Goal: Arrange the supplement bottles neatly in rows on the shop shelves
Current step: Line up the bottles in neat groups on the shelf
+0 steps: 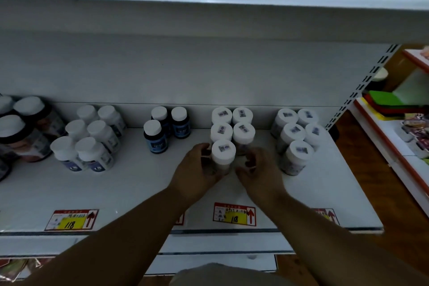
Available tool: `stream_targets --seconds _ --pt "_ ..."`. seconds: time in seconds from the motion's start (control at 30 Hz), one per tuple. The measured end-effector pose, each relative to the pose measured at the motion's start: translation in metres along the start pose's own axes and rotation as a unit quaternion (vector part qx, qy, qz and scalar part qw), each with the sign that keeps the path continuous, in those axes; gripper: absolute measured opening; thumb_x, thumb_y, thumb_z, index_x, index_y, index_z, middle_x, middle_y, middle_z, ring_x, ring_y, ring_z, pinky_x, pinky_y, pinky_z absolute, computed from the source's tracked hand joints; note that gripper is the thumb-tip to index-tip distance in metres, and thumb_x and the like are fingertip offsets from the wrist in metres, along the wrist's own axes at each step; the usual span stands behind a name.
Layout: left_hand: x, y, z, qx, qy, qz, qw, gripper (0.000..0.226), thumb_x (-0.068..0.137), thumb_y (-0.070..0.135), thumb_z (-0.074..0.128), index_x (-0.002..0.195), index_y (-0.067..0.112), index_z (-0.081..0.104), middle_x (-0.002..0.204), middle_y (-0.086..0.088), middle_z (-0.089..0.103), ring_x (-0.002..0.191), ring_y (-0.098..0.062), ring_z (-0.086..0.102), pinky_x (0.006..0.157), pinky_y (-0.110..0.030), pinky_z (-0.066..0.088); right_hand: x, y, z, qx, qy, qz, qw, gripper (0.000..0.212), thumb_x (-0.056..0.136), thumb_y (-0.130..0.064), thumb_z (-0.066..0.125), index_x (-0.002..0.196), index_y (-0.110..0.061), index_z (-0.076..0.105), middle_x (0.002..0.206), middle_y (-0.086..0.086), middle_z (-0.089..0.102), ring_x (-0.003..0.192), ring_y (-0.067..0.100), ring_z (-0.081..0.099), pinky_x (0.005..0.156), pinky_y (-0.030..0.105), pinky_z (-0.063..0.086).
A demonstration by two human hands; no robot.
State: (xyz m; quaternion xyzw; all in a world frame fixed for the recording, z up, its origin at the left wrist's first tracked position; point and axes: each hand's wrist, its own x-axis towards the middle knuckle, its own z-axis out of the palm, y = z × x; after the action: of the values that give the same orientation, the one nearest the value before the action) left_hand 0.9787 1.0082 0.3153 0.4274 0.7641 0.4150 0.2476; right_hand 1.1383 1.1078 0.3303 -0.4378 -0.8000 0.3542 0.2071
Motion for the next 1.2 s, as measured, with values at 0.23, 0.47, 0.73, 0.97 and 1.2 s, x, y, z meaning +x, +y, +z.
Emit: stream_targets --seconds 0.23,0.47,0.73,0.97,1.2 --pt "0.000 0.010 -0.006 0.029 -0.010 0.014 0.999 0.050 0.075 0.035 0.081 0.118 0.027 0.056 0.112 0.010 0.062 0.098 -0.004 0.057 0.076 -0.013 0.038 -0.005 -0.015 0.013 0.020 -0.024 -0.016 0.999 0.032 0.084 -0.039 0.070 0.110 -0.027 0.057 0.108 -0.009 0.061 0.094 0.007 0.059 0.077 0.022 0.047" --pt "0.024 0.010 -0.005 -0.313 0.031 -0.155 0.936 0.044 0.098 0.021 0.051 0.142 0.025 0.044 0.140 0.004 0.050 0.125 -0.015 0.049 0.110 -0.033 0.038 0.006 -0.014 -0.002 0.155 0.070 0.062 0.983 0.018 0.098 -0.026 0.052 0.115 -0.029 0.051 0.106 -0.013 0.057 0.098 0.004 0.056 0.075 0.023 0.044" --pt "0.067 0.020 0.008 -0.454 -0.027 -0.206 0.866 0.049 0.100 0.035 0.049 0.147 0.022 0.042 0.138 -0.004 0.057 0.119 -0.022 0.060 0.105 -0.044 0.045 0.061 -0.033 -0.012 0.322 -0.061 0.142 0.934 0.042 0.103 -0.040 0.039 0.144 -0.030 0.039 0.128 -0.012 0.046 0.103 0.007 0.047 0.088 0.023 0.038" --pt "0.065 0.021 0.007 -0.399 -0.024 -0.189 0.897 0.047 0.100 0.031 0.050 0.147 0.028 0.042 0.141 -0.001 0.055 0.120 -0.021 0.059 0.108 -0.046 0.043 0.075 -0.022 0.000 0.305 -0.036 0.143 0.941 0.040 0.102 -0.029 0.042 0.142 -0.031 0.044 0.132 0.001 0.054 0.114 0.021 0.054 0.090 0.035 0.045" --pt "0.055 0.024 -0.002 -0.363 -0.014 -0.190 0.912 0.046 0.100 0.035 0.049 0.145 0.027 0.043 0.142 0.002 0.052 0.122 -0.016 0.054 0.110 -0.041 0.039 0.072 -0.020 0.000 0.272 -0.010 0.174 0.946 0.041 0.100 -0.044 0.043 0.136 -0.027 0.046 0.125 0.001 0.056 0.110 0.021 0.055 0.099 0.044 0.045"
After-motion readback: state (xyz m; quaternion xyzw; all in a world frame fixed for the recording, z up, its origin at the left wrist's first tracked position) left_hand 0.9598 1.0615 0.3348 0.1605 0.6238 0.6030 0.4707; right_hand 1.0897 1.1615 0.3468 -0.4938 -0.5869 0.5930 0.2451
